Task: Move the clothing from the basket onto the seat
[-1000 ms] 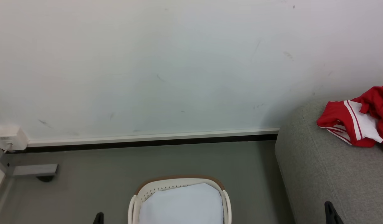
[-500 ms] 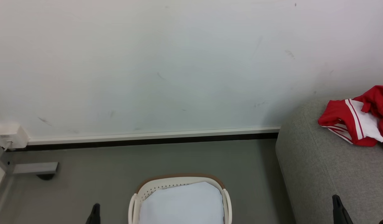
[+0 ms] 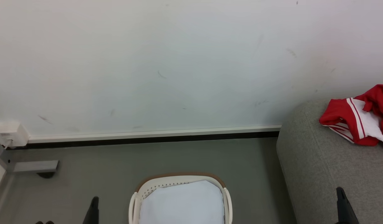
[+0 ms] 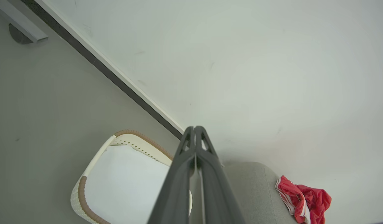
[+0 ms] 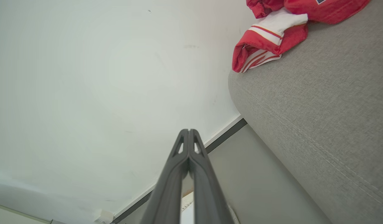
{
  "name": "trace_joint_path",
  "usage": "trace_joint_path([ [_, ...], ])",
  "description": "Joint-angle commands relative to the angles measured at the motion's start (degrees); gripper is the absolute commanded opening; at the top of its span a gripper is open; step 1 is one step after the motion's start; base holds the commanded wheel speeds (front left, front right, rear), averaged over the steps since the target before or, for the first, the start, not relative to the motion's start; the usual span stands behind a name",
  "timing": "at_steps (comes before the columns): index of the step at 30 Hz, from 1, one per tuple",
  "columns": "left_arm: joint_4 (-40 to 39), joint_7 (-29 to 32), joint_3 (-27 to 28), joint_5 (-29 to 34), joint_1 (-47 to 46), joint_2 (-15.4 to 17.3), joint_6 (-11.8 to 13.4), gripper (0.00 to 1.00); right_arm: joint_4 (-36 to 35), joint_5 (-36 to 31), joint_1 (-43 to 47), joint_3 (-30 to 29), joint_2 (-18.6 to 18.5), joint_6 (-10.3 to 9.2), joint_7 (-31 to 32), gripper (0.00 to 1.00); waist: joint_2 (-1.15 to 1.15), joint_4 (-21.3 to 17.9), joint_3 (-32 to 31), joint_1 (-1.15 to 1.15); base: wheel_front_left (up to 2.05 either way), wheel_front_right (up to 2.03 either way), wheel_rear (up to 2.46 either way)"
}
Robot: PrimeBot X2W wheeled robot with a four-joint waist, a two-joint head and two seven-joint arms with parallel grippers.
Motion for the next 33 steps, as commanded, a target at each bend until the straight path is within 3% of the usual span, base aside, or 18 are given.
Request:
trace_joint_path([
  [1, -0.83, 0.52, 0.55, -2.05, -1.38, 0.13, -0.24, 0.0, -0.78, 1.73, -1.26, -0.36, -0.43, -0.06, 0.41, 0.0, 0.0, 0.01, 0.03, 0.0, 0.0, 0.0, 0.0],
  [33, -2.39, 5.59, 2.62, -20.95, -3.92, -0.46, -0.95, 0.0, -1.21, 21.17, -4.13, -2.33, -0.51, -0.1, 5.55, 0.0, 0.0, 0.36, 1.02, 0.0, 0.0, 0.0, 0.0],
])
